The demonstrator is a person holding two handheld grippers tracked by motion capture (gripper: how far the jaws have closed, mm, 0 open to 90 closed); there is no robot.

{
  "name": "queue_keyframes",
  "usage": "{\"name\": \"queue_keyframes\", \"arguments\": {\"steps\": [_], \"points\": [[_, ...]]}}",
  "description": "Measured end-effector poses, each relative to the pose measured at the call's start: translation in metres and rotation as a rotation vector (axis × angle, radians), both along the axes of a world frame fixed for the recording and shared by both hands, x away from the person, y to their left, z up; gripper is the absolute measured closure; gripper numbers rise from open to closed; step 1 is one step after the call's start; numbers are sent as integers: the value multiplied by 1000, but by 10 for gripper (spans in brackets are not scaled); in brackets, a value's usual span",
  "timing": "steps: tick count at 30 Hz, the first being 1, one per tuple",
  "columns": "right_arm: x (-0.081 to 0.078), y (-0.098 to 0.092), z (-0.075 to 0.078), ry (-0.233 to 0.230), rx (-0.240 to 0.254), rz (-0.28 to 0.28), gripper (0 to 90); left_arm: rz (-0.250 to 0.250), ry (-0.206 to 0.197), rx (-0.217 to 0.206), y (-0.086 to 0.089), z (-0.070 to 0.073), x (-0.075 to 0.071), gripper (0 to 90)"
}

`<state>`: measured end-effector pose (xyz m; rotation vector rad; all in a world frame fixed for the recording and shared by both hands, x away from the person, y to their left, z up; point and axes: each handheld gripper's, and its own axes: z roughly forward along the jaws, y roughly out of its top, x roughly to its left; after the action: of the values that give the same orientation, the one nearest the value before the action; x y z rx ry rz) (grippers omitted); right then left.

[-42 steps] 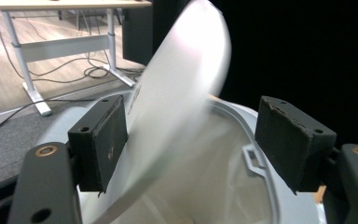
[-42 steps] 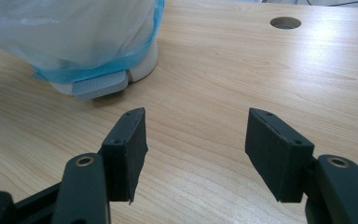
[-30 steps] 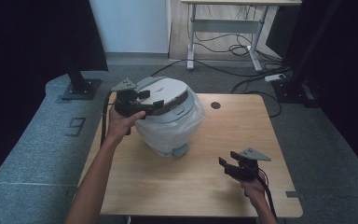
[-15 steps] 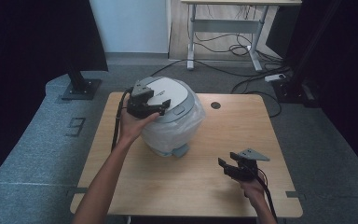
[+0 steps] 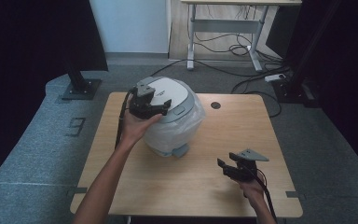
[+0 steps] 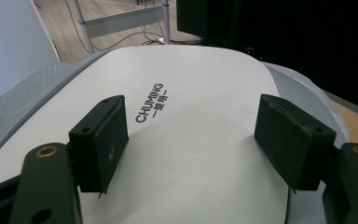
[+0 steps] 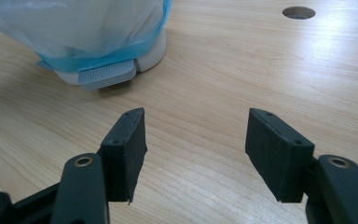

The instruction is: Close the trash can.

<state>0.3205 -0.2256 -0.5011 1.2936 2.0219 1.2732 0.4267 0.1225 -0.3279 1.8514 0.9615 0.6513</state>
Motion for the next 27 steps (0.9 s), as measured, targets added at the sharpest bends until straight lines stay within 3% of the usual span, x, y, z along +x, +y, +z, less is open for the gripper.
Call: {"name": "queue_keyframes", "arguments": {"steps": [1,2,5,16,18,22,27], "points": [[0,0,0,0,-1,0,381,1,4,-1,0,0,0,255],[0,0,0,0,-2,0,381,-1,2,26,-2,-1,0,277],[0,1,-1,1,-5,0,380,3,-2,29,-4,-1,-1,287],[1,-2,-1,5,-4,2,376,-34,18,0,5,0,0,262],[1,-3,-1,6,-3,-1,376,-43,15,-20,9,0,-2,246],[1,-6,0,-1,4,-7,376,-79,8,-107,22,1,-13,227],[1,-7,1,-3,2,-10,374,-86,-25,-126,39,1,-31,222]]}}
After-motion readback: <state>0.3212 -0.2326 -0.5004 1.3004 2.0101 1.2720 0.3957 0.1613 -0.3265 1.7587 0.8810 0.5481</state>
